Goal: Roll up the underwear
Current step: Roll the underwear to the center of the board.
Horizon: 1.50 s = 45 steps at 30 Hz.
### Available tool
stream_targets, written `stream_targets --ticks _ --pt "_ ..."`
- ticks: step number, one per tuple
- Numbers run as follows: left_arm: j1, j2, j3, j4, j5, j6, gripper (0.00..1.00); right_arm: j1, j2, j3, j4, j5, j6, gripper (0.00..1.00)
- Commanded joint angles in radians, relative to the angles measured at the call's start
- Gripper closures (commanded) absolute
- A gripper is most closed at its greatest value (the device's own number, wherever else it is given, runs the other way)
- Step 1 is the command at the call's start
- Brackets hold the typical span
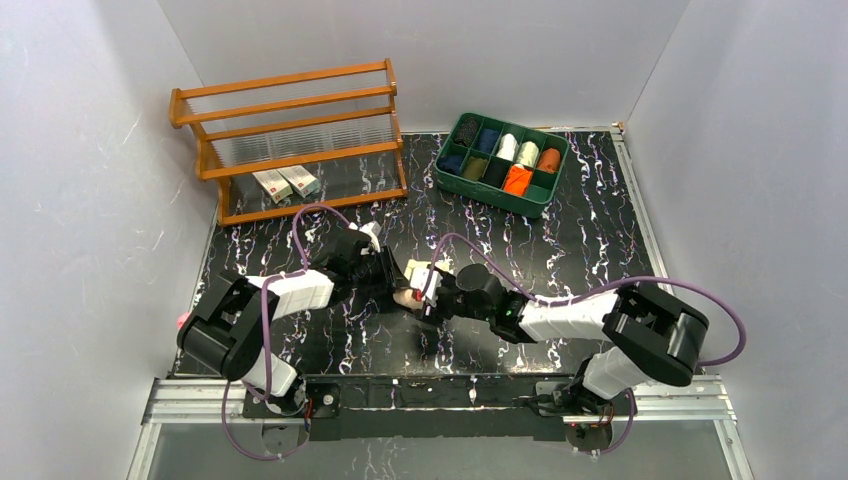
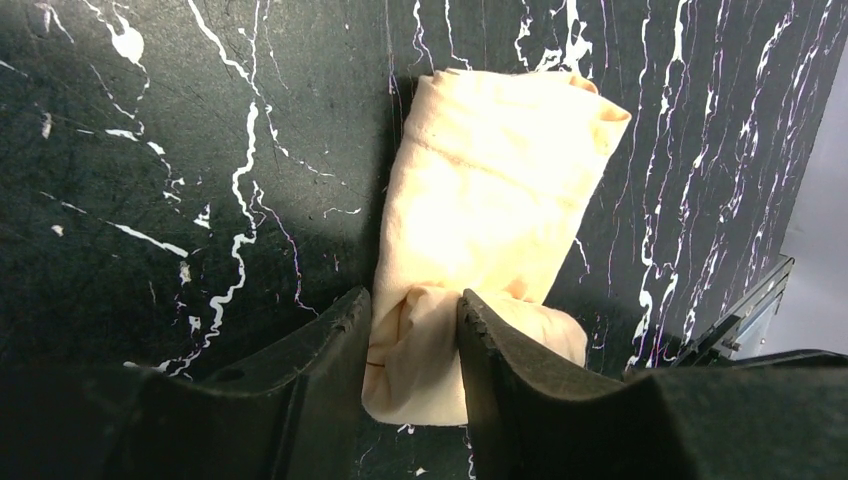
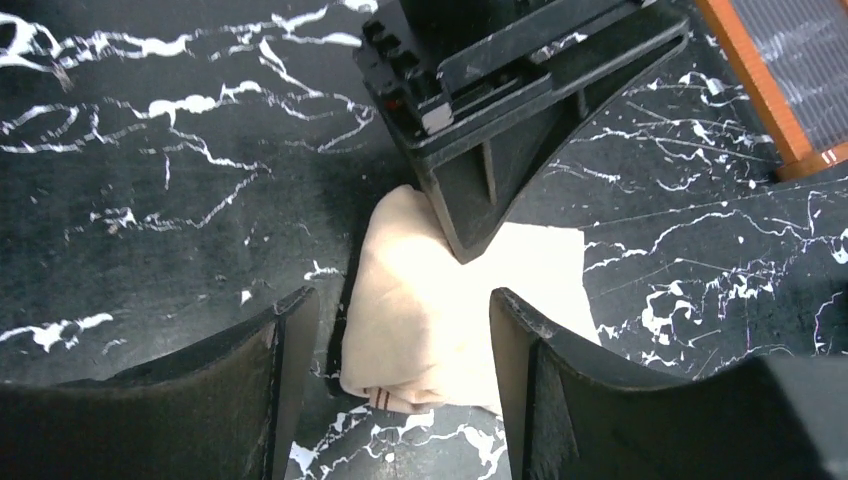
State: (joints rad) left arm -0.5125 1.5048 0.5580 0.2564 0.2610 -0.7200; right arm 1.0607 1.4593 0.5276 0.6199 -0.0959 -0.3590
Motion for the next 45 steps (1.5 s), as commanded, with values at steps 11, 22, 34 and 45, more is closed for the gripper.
stream_targets --ticks 11,22,34,45 --pt "0.006 0.077 -0.068 -0.25 -0.106 0.086 0.63 0.008 0.143 0.07 -0.039 0.09 -0.01 0.63" --pt "0.057 -0.04 -0.088 -0.262 -0.067 0.016 0.5 -0.051 0.17 -0.071 0.2 -0.203 0.324 0.88" --pt "0.088 -0.336 -0.131 -0.237 -0.001 0.052 0.35 -0.165 0.358 -0.179 0.59 -0.294 0.867 0.84" --pt "0.089 -0.477 -0.294 0.037 0.129 -0.009 0.32 -0.247 0.44 -0.176 0.54 -0.265 1.198 0.8"
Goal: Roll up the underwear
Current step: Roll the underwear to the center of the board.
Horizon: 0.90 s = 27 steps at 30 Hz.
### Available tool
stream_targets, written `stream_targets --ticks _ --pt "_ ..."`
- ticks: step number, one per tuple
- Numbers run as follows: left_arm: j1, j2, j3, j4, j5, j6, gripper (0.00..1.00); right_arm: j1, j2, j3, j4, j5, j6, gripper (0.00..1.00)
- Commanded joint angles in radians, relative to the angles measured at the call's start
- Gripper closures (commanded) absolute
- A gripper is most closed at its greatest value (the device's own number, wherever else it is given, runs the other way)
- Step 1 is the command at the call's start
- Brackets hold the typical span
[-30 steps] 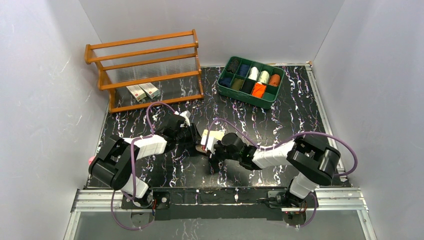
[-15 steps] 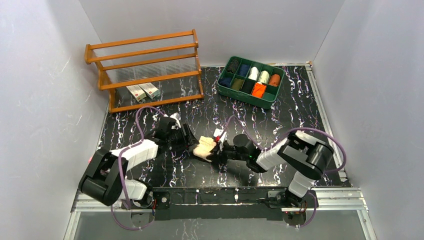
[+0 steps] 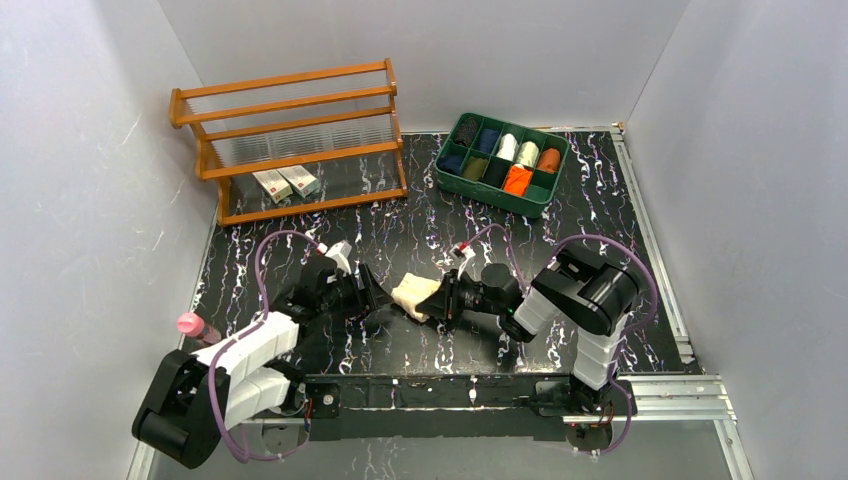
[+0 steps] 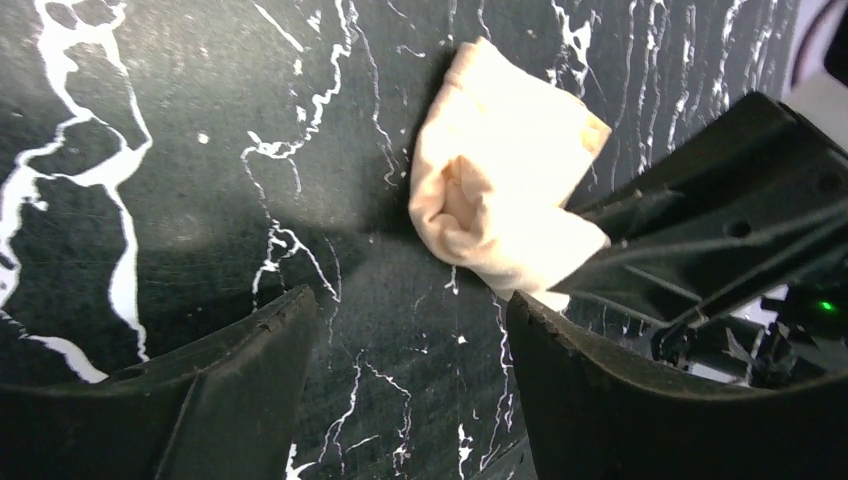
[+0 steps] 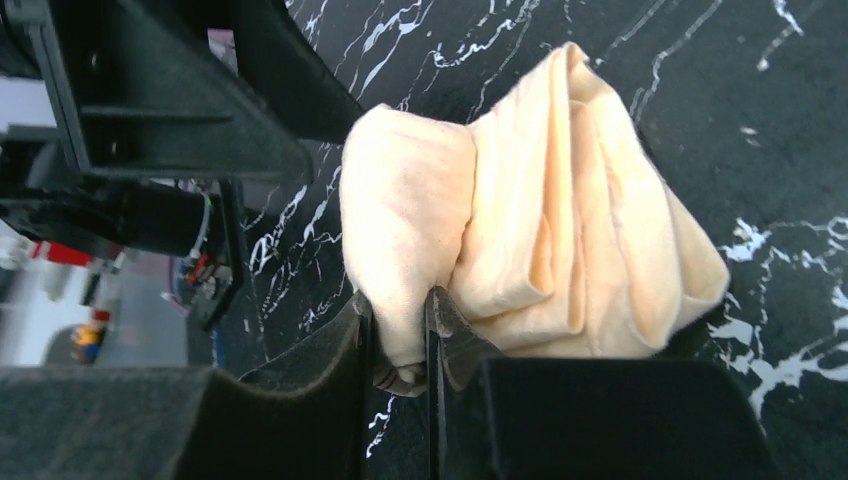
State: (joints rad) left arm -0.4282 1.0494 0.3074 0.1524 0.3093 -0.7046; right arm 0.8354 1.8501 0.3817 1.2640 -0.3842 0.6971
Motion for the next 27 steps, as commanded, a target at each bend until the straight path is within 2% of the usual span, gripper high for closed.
stream_targets --ticks 1,8,15,20,25,27 --pt "0.005 -0.014 -0.053 0.175 0.098 -0.029 0.32 -0.024 0.05 -0.029 -0.126 0.041 0.162 0.79" --pt "0.002 0.112 -0.054 0.338 0.14 -0.042 0.32 -0.034 0.066 -0.017 -0.203 0.064 0.181 0.77" --pt "-0.007 0.261 -0.008 0.311 0.076 -0.026 0.35 -0.045 0.08 -0.018 -0.201 0.049 0.182 0.67" --pt "-0.045 0.346 -0.017 0.38 0.016 -0.047 0.37 -0.047 0.076 -0.004 -0.21 0.019 0.168 0.6" --pt "-0.099 0.433 0.029 0.275 -0.064 -0.02 0.48 -0.051 0.047 -0.001 -0.215 0.004 0.159 0.43" --pt "-0.114 0.459 0.026 0.257 -0.087 -0.018 0.5 -0.055 0.022 0.016 -0.24 -0.021 0.139 0.33"
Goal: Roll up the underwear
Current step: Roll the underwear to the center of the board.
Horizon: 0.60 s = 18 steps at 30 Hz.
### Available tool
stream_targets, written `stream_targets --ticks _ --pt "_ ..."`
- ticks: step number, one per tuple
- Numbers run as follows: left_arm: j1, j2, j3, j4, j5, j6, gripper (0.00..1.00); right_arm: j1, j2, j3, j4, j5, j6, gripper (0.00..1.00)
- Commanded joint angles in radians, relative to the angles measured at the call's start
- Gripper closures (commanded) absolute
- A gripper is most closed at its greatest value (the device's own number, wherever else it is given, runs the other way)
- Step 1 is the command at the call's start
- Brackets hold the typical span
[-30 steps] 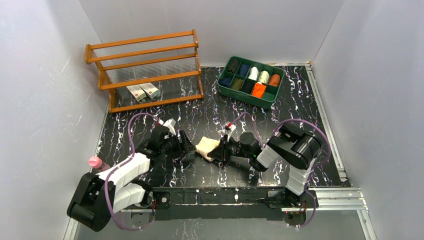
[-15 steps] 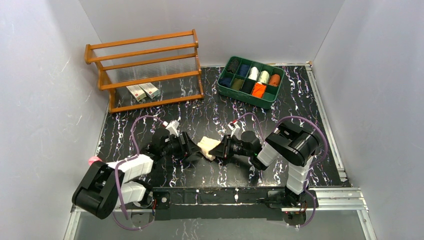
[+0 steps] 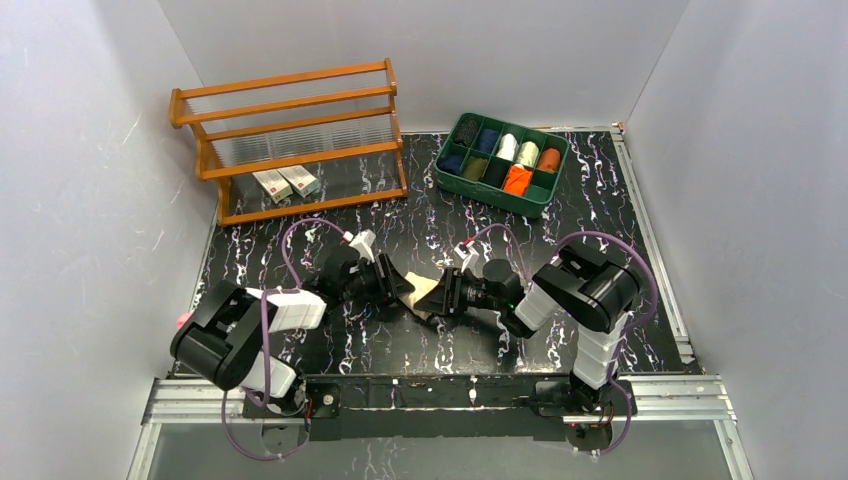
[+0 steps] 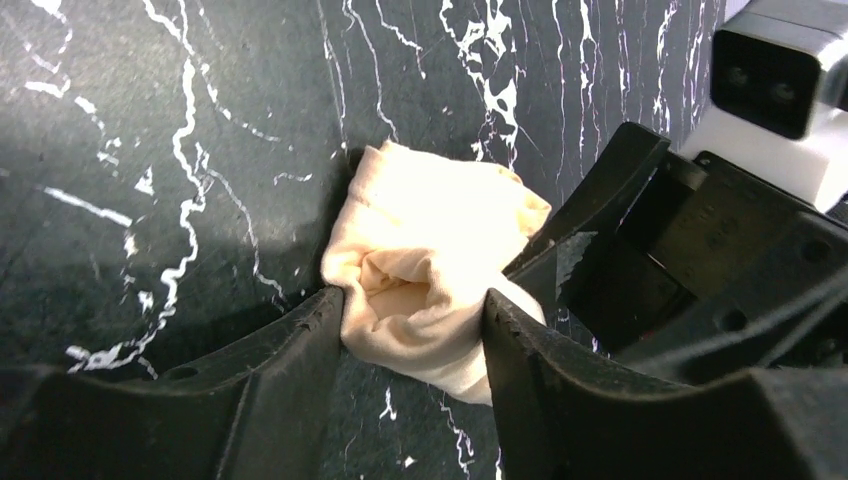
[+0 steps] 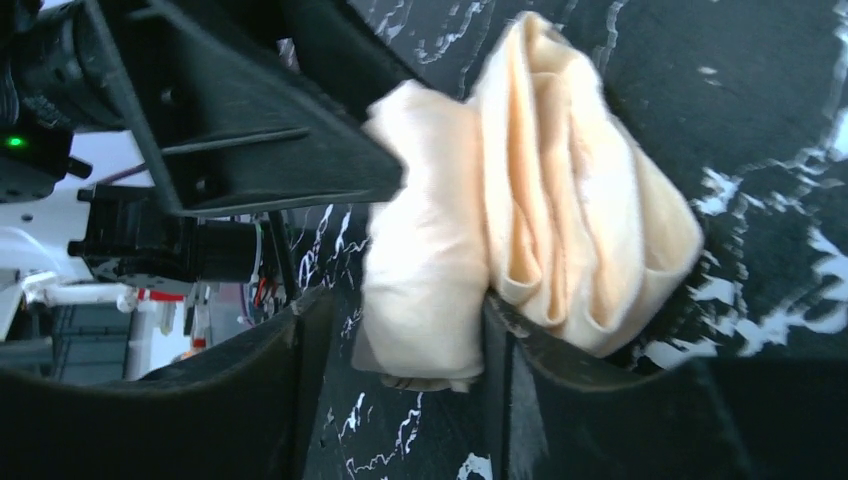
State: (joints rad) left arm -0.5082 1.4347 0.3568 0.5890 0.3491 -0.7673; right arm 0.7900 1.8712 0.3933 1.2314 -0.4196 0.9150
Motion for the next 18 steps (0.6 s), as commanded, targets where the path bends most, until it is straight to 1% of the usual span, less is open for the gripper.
stream_targets --ticks 1,3,4,6,10,11,18 --pt "-0.04 0.086 -0.026 -0.187 -0.138 0.044 0.5 -0.01 -0.017 0.017 -0.236 0.004 -0.098 0.28" --pt "-0.049 0.106 -0.025 -0.202 -0.15 0.048 0.51 -0.01 -0.063 0.043 -0.321 0.004 -0.15 0.2" --pt "-0.054 0.114 -0.021 -0.213 -0.157 0.05 0.51 -0.01 -0.09 0.051 -0.368 0.015 -0.177 0.18" --pt "-0.062 0.126 -0.011 -0.235 -0.17 0.057 0.52 -0.01 -0.152 0.069 -0.495 0.057 -0.24 0.15" --pt "-0.073 0.148 0.017 -0.266 -0.173 0.075 0.52 -0.009 -0.287 0.122 -0.776 0.209 -0.356 0.12" --pt "-0.077 0.157 0.028 -0.273 -0.172 0.08 0.52 -0.009 -0.319 0.128 -0.816 0.239 -0.379 0.11" --pt "-0.097 0.2 0.074 -0.302 -0.174 0.076 0.53 -0.002 -0.472 0.153 -0.938 0.349 -0.509 0.1"
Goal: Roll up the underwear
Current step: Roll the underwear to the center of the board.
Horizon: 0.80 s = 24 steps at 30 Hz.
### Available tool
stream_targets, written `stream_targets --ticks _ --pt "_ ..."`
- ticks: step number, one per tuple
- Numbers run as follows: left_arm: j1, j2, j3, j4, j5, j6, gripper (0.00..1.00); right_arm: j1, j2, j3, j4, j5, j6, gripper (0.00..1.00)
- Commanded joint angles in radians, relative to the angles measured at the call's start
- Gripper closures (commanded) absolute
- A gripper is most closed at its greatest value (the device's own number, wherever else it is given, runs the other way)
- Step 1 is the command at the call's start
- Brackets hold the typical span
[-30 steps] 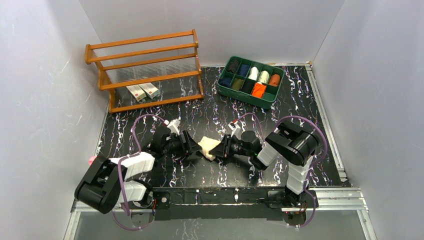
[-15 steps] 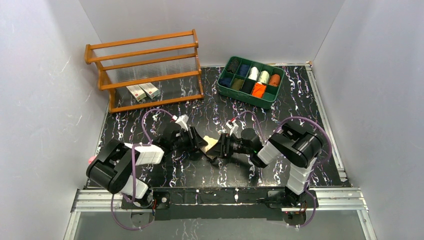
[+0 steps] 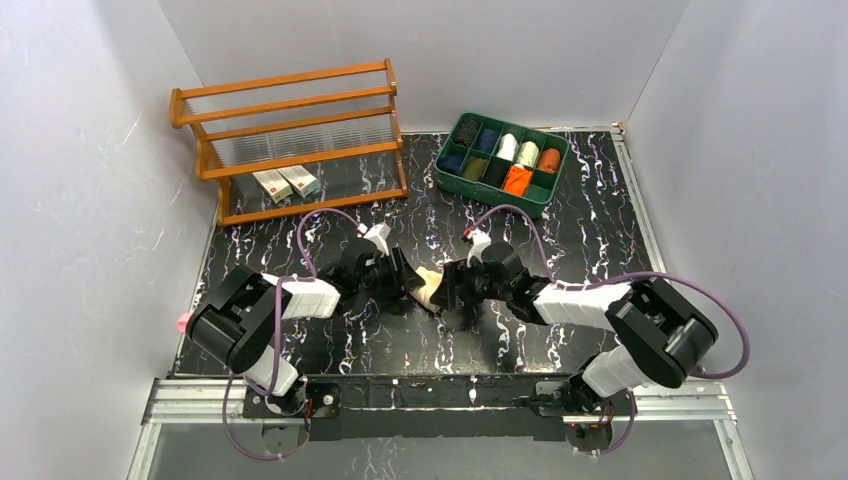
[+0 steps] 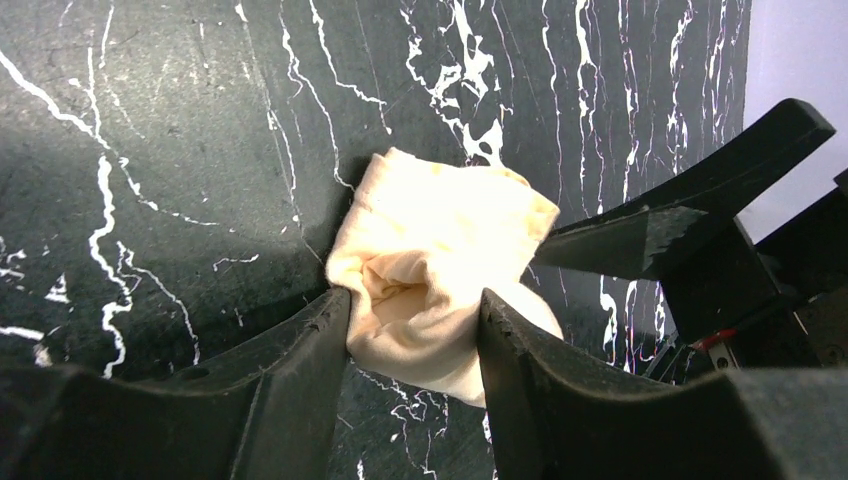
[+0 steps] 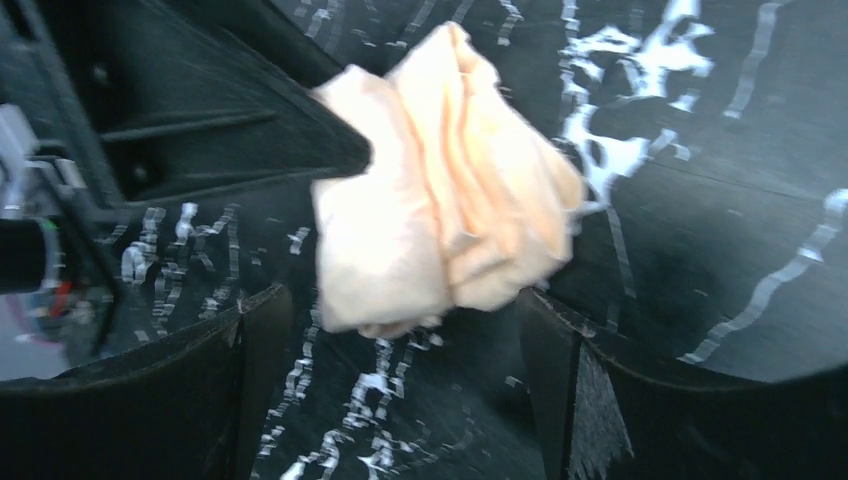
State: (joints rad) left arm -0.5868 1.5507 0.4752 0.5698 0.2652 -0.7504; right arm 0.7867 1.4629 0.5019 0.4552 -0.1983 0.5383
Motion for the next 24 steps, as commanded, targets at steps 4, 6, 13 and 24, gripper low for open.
stream_targets --ticks 4,6,13,24 --pt "-0.025 0.094 -0.022 -0.323 -0.102 0.055 0.53 0.037 -0.127 0.018 -0.063 0.123 -0.332 0.16" --pt "-0.027 0.093 -0.013 -0.344 -0.107 0.055 0.53 0.067 -0.141 0.015 -0.02 0.136 -0.437 0.2" --pt "-0.031 0.096 0.005 -0.369 -0.106 0.045 0.53 0.162 -0.051 0.091 0.004 0.194 -0.643 0.29" --pt "-0.033 0.085 0.013 -0.381 -0.095 0.029 0.53 0.263 0.098 0.082 0.052 0.402 -0.672 0.48"
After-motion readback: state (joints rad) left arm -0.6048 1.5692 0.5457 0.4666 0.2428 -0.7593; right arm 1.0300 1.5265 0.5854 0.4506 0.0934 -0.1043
